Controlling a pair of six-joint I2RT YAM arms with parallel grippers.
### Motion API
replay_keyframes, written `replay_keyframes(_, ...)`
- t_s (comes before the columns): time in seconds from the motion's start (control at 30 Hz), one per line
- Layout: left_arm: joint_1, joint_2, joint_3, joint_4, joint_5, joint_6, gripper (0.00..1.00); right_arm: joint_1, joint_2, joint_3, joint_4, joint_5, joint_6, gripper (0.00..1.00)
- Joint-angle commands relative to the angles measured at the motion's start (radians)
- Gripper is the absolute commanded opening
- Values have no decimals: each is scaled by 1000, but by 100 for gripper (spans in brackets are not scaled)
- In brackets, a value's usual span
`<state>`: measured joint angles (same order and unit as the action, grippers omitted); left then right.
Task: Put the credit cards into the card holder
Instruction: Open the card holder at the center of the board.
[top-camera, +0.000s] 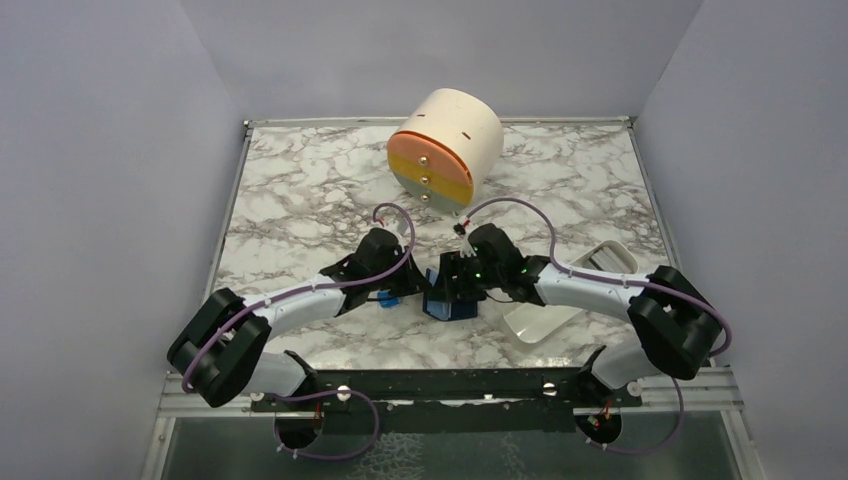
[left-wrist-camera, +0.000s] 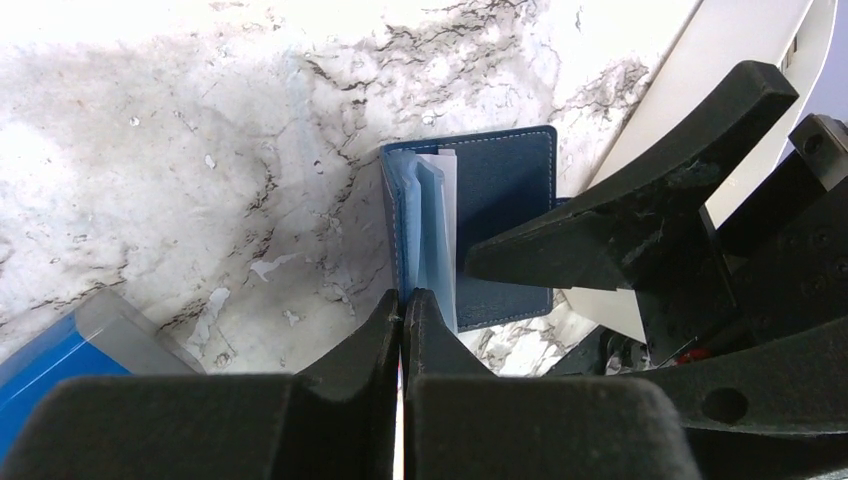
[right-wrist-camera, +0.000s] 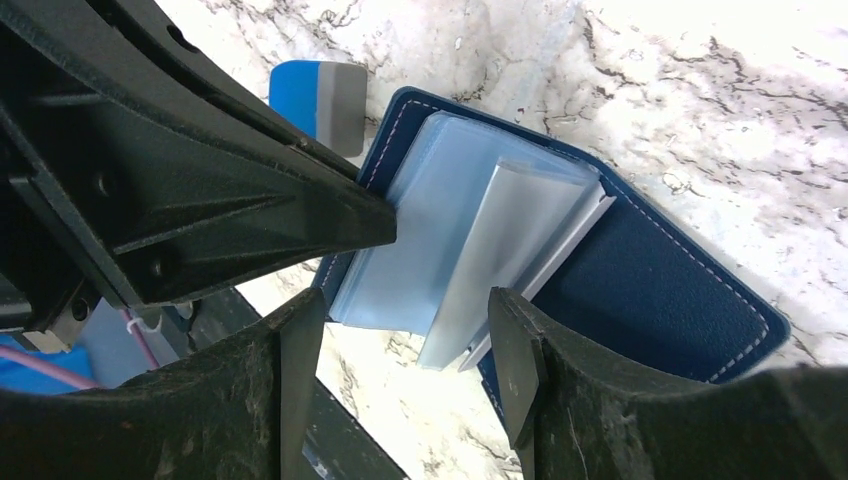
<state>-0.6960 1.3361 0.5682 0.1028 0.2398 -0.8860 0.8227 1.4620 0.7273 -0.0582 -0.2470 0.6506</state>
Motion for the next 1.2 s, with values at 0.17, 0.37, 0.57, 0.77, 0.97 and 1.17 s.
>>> replay_keyframes(0.17, 0, -30, -33, 34, -15, -30, 3, -2, 54, -31, 80, -31, 38, 59)
replay_keyframes(0.37, 0, -39, -31, 33, -14, -33, 8, -2, 82, -29, 69, 12, 24, 53)
replay_keyframes(0.57, 0, -44, -30, 33, -4, -38, 15, -2, 105, -25, 70, 7, 16, 52)
replay_keyframes(0.77, -1, -49, -38, 38, -7, -40, 0, -2, 82, -27, 76, -4, 23, 56)
replay_keyframes(0.97, 0, -54, -54, 45, -30, -56, 0, -2, 49, -28, 105, -63, 57, 61)
replay_keyframes(1.17, 0, -58, -69, 62, -38, -76, 0, -2, 56, -36, 137, -86, 94, 63)
